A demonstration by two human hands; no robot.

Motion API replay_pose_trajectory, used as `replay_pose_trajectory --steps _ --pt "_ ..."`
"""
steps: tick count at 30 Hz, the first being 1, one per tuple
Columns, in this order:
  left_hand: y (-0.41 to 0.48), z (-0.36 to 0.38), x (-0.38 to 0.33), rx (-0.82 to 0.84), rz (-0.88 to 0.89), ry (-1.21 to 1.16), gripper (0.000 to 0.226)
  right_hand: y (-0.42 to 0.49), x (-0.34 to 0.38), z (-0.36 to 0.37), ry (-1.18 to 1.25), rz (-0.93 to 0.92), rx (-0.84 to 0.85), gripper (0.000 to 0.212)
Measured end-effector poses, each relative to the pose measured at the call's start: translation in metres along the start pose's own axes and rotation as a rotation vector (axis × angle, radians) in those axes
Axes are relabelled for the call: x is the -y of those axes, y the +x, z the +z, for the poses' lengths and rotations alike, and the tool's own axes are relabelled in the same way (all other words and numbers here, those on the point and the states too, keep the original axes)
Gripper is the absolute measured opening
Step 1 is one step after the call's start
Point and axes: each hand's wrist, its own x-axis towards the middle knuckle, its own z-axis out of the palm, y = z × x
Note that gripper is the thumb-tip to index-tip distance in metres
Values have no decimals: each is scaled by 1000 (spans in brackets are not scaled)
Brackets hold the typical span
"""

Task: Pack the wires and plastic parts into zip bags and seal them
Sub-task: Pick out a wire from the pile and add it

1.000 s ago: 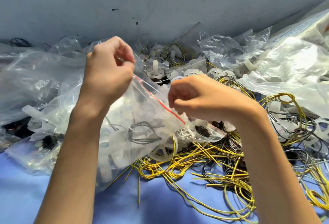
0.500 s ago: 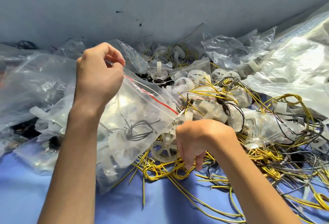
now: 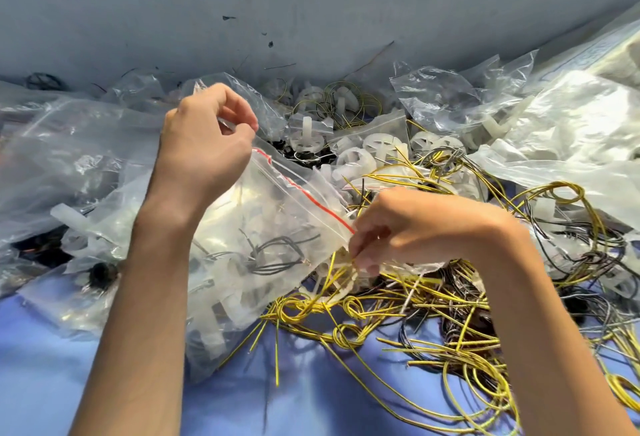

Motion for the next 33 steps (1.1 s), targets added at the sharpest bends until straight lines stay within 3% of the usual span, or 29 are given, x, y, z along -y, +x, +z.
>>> replay_pose_trajectory --steps 2,7,11,14,17,21,26,30,33 --pt "-1 0 -2 10 22 28 24 -4 1 -6 0 -48 -109 25" --pt "-3 -4 -5 36 69 81 30 -17 -5 -22 22 -101 -504 22" --pt "-4 -6 -7 48 108 114 24 -26 -17 -31 223 -58 -894 31" --pt "-6 -4 -14 100 189 75 17 -25 -16 -33 258 -25 -1047 25" --pt "-13 1 -27 265 307 -12 8 -23 -10 -34 372 -14 -1167 17" --pt "-25 13 -41 419 362 -57 25 -25 -3 -38 545 -30 -1216 12" --pt "-33 23 -55 285 436 -143 15 -28 3 -41 688 -135 -1265 11" --pt "-33 24 -57 195 326 -247 8 -30 2 -39 465 -54 -1146 25" --pt "-33 25 -55 192 234 -304 6 -23 5 -35 240 -1 -1167 37"
